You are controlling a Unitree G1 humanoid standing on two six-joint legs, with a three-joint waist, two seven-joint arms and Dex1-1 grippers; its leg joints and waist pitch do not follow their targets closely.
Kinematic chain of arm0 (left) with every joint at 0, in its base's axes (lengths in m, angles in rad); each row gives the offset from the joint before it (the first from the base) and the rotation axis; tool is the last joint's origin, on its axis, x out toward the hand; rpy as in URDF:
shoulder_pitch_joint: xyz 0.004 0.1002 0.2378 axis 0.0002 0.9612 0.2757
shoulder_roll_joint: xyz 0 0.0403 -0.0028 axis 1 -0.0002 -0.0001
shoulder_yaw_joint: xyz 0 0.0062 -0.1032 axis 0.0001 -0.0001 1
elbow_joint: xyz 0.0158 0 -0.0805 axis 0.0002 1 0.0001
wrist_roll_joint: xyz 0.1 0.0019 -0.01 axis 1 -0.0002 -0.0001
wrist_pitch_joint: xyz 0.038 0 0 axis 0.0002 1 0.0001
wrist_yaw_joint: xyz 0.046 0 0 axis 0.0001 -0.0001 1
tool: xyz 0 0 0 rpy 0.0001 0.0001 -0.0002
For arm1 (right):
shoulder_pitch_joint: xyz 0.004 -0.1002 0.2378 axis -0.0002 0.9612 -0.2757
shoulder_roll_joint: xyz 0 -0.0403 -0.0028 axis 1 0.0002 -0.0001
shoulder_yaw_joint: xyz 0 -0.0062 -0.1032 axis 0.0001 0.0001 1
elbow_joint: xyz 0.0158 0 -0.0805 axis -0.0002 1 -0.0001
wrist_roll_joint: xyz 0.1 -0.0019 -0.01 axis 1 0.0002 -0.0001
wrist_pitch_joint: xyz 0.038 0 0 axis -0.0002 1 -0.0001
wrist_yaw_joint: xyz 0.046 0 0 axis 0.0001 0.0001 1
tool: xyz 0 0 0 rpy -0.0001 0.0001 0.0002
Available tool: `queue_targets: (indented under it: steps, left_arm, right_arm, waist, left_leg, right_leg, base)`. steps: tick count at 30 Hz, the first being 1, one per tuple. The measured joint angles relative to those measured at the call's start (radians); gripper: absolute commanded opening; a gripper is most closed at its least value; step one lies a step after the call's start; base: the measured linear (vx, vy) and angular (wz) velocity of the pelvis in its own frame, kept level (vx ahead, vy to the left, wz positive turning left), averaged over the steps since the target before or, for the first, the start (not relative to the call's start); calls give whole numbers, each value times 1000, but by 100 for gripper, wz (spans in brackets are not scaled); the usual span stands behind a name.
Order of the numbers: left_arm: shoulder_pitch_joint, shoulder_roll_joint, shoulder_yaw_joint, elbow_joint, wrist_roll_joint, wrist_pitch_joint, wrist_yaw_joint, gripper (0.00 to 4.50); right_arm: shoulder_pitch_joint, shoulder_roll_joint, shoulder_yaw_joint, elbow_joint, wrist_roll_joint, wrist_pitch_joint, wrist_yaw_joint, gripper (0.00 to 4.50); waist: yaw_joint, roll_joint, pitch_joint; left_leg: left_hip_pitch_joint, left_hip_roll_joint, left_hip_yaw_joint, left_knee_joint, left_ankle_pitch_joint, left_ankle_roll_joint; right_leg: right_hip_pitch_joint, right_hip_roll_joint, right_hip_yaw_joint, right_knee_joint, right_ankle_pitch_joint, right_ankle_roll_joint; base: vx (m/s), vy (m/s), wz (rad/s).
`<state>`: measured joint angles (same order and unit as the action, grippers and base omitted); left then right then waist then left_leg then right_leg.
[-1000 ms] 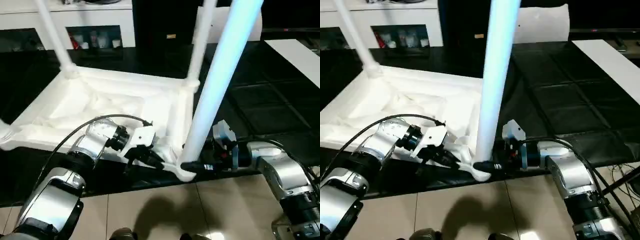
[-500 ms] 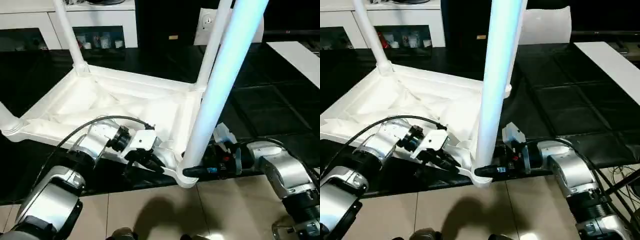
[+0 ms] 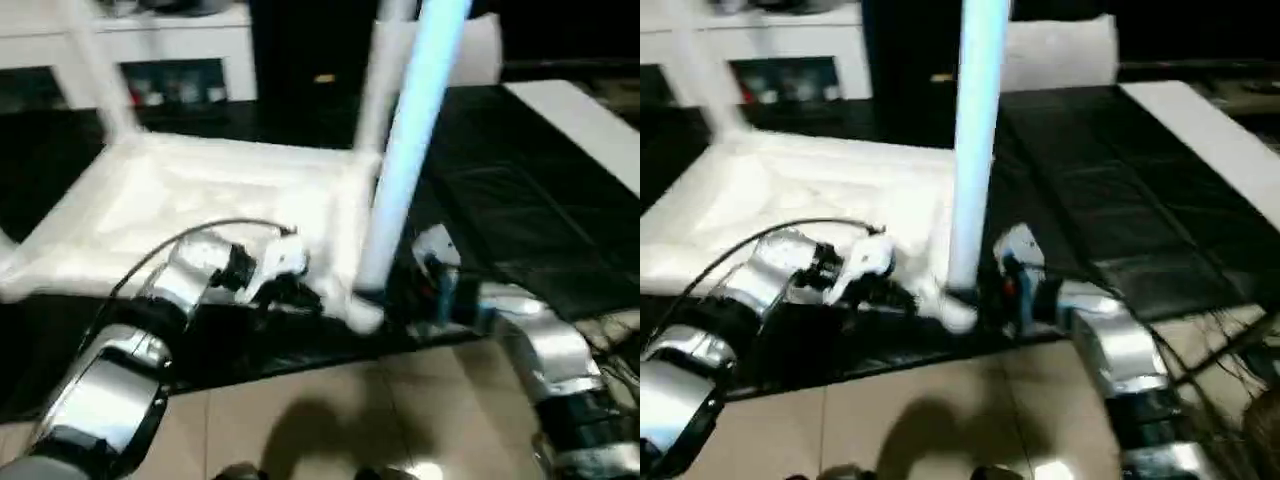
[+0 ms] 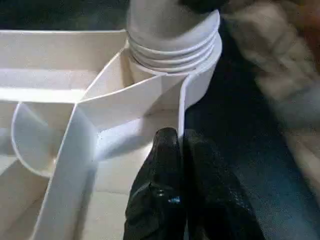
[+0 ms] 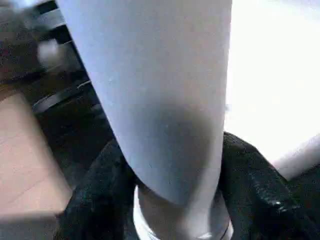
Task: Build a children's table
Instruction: Rotate leg to tighten
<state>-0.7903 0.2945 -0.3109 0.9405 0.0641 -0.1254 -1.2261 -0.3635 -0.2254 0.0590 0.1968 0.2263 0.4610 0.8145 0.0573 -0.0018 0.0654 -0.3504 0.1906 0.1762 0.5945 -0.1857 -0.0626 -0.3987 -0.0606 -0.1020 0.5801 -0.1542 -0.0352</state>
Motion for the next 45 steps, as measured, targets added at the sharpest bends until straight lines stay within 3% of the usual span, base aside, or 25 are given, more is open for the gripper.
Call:
queue_targets:
  steps: [4,8,11,14,15,19,20,23,27,36,41,45]
  left_arm:
    - [-18,-77,38,22,9,101,211,0]
    - [-30,-131,60,29,9,161,330,0]
    - [-33,-140,66,29,10,170,361,0]
    - [-33,-141,71,26,15,169,365,0]
    - [-34,-141,71,25,17,169,365,0]
    - [-33,-138,65,17,27,154,351,0]
    - [-28,-124,54,11,30,129,321,0]
    - [-6,-88,41,-9,30,68,250,0]
    - [17,-55,23,-27,21,-8,120,0]
    - [36,-1,-4,-32,-17,-93,-124,0]
    - [36,15,-22,-32,-29,-126,-224,0]
    - [36,33,-34,-33,-36,-146,-302,0]
  right_arm:
    - [-97,120,-58,97,-61,27,-287,207]
    - [-159,166,-83,171,-90,13,-426,207]
    - [-165,179,-83,180,-112,-9,-449,276]
    - [-161,193,-92,181,-112,-30,-449,285]
    - [-160,193,-92,181,-114,-34,-449,312]
    - [-132,175,-81,168,-115,-80,-406,337]
    - [-119,150,-66,160,-111,-96,-362,364]
    - [-97,111,-43,149,-94,-124,-259,384]
    - [-78,36,-5,137,-78,-163,-114,418]
    - [-56,-146,79,78,5,-159,283,418]
    - [-56,-186,105,78,42,-158,420,355]
    - [-57,-223,126,77,59,-143,509,335]
  waist:
    - [-43,-2,-1]
    - [-51,-2,-1]
    - [-43,-2,-2]
    - [-36,-2,-2]
    - [-35,-2,-2]
    - [-27,-1,-2]
    - [-26,-1,-2]
    - [-25,-1,-1]
    - [-8,-1,-1]
    - [38,0,-1]
    - [53,0,-1]
    - [62,0,-1]
  left_leg:
    - [-1,0,1,2,0,0]
    - [-1,-1,0,1,-1,1]
    - [-1,-1,0,-3,-2,2]
    - [-1,-1,0,-5,-1,5]
    - [-1,-1,0,-6,-2,5]
    - [-2,-1,0,-7,-2,5]
    - [-2,-1,0,-7,-2,5]
    - [-2,0,0,-9,-2,5]
    - [-3,0,0,-8,-2,5]
    - [-4,0,0,-5,-2,3]
    - [-4,0,0,-4,-3,3]
    - [-5,0,0,-5,-3,3]
  right_leg:
    - [0,0,0,-3,0,0]
    - [0,0,0,-2,1,-1]
    - [-1,0,0,-1,2,-1]
    - [-1,1,0,-1,2,-2]
    - [-2,1,0,-1,2,-2]
    - [-4,1,0,-1,3,-4]
    - [-4,1,0,-1,3,-4]
    - [-4,1,0,-1,5,-7]
    - [-4,1,0,-1,5,-7]
    - [-3,1,0,-1,3,-3]
    - [-3,0,0,-1,3,-3]
    - [-3,0,0,-1,3,-3]
  base:
    - [0,0,0]
    - [0,0,0]
    - [0,0,0]
    - [0,0,0]
    - [0,0,0]
    - [0,0,0]
    - [0,0,0]
    - [0,0,0]
    - [0,0,0]
    - [0,0,0]
    - [0,0,0]
    - [0,0,0]
